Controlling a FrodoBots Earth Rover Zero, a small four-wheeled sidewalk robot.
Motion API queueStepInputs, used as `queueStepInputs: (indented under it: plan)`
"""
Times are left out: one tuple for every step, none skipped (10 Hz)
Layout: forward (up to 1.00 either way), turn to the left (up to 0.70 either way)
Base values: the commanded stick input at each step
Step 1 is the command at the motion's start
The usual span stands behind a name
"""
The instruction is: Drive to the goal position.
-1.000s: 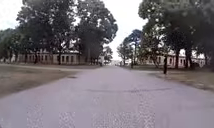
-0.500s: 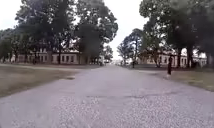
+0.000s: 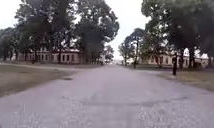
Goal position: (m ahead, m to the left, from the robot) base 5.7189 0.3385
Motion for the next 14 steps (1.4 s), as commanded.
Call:
queueStepInputs:
  plan:
    - [0.85,0.0]
    - [0.85,0.0]
    - [0.85,0.0]
    - [0.85,0.0]
    - [0.85,0.0]
    - [0.85,0.0]
    - [0.85,-0.05]
    - [0.85,-0.13]
    - [0.85,-0.22]
    - [0.85,-0.3]
    - [0.85,-0.34]
    - [0.85,-0.34]
    - [0.85,-0.34]
    - [0.85,-0.34]
